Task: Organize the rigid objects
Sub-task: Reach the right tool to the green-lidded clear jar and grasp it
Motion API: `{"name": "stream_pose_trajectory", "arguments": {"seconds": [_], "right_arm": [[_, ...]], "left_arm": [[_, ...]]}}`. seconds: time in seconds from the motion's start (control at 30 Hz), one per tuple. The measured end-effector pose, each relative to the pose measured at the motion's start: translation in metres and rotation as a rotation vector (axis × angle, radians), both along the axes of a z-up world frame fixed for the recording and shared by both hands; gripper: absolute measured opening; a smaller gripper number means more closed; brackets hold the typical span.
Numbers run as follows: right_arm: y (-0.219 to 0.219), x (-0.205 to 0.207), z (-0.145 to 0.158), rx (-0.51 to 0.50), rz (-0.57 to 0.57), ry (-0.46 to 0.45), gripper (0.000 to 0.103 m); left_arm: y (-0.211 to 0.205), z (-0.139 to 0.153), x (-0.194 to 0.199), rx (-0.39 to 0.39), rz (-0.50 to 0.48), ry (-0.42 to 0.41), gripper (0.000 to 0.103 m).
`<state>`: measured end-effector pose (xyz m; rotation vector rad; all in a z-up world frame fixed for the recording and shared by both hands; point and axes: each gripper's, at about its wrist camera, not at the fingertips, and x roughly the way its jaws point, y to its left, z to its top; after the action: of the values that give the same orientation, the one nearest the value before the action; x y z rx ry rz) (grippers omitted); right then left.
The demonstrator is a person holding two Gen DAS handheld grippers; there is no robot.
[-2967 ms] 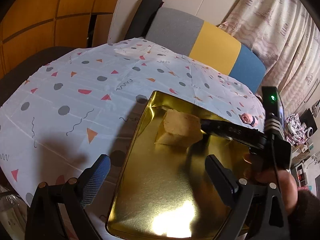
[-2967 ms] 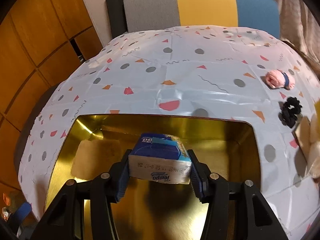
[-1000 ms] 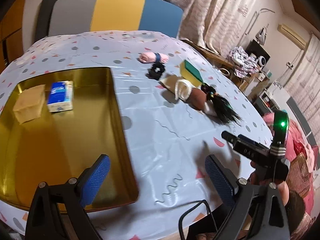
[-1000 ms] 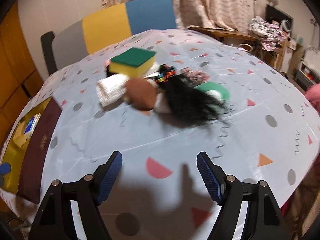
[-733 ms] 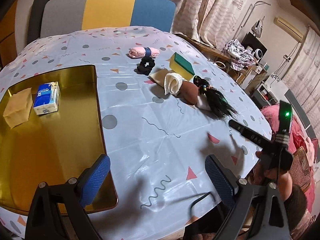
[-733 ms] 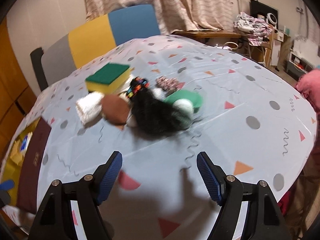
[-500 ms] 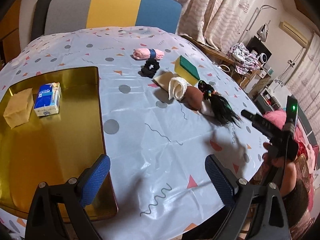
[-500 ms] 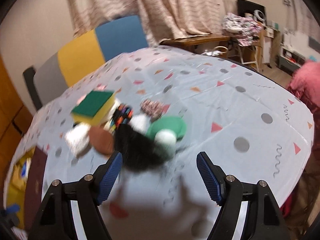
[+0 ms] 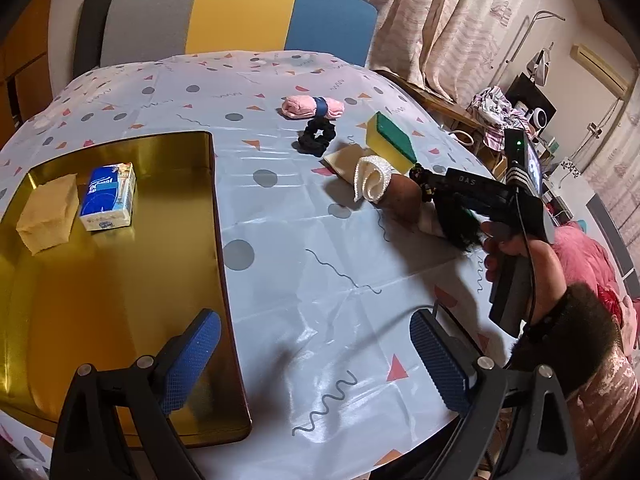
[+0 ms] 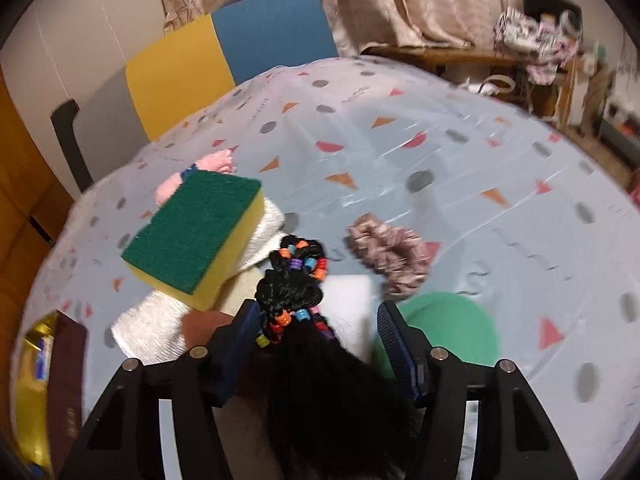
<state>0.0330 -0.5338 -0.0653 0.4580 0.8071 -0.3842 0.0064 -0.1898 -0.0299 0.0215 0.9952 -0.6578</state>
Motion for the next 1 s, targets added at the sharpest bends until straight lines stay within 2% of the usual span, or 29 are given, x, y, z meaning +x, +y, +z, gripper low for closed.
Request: {"name": "stream_pose_trajectory", "arguments": {"seconds": [0.07,0.17,0.37,0.43,0.5,0.57,0.63,0.7,0.83,0.9,0.93,0.97,1.0], "right_arm": [[0.006,0.0,-0.002,0.016,0.025,-0.006,0.04],[0.023,-0.007,-0.005,0.031,0.071,0.007,0.028],[0.047,-0.048,-0.019,0.162,0.141,-0.003,0.027],[0.053,-0.067,-0.012,0.147,0.173,-0.05,0.029],[0.048,-0.085,0.001,0.082,0.133,-0.116,0.033],[0.029,-0.101,0.014,0.027,0.008,-0.166,0.045],[0.001,-0.108,0.016,0.004,-0.138,-0.149,0.047],[-0.023,-0.102,0.006,0.026,-0.204,-0.083,0.047],[-0.036,-0.076,-0.011,0.041,-0.176,-0.016,0.047],[-0.038,-0.061,-0.019,0.047,-0.173,0.017,0.059],[-0.04,-0.057,-0.021,0.05,-0.174,0.025,0.071],[-0.042,-0.055,-0.024,0.053,-0.175,0.032,0.076],[-0.041,-0.05,-0.028,0.048,-0.175,0.045,0.077]], "left_arm": [[0.0,-0.002,0.001,0.003,0.005,0.003,0.097],[-0.003,-0.004,0.002,0.002,0.003,0.013,0.097],[-0.014,-0.007,-0.001,0.011,-0.023,0.013,0.097],[-0.018,-0.008,0.0,0.011,-0.031,0.015,0.097],[-0.021,-0.008,-0.001,0.014,-0.035,0.012,0.097],[-0.023,-0.009,-0.001,0.014,-0.036,0.01,0.097],[-0.026,-0.009,0.0,0.016,-0.038,0.011,0.097],[-0.029,-0.009,-0.001,0.013,-0.043,0.012,0.097],[-0.037,-0.008,-0.002,0.016,-0.06,0.011,0.097],[-0.041,-0.007,-0.004,0.02,-0.068,0.007,0.097],[-0.042,-0.007,-0.005,0.023,-0.071,0.004,0.097],[-0.043,-0.006,-0.005,0.027,-0.073,0.001,0.097],[-0.045,-0.005,-0.005,0.031,-0.073,-0.002,0.097]]}}
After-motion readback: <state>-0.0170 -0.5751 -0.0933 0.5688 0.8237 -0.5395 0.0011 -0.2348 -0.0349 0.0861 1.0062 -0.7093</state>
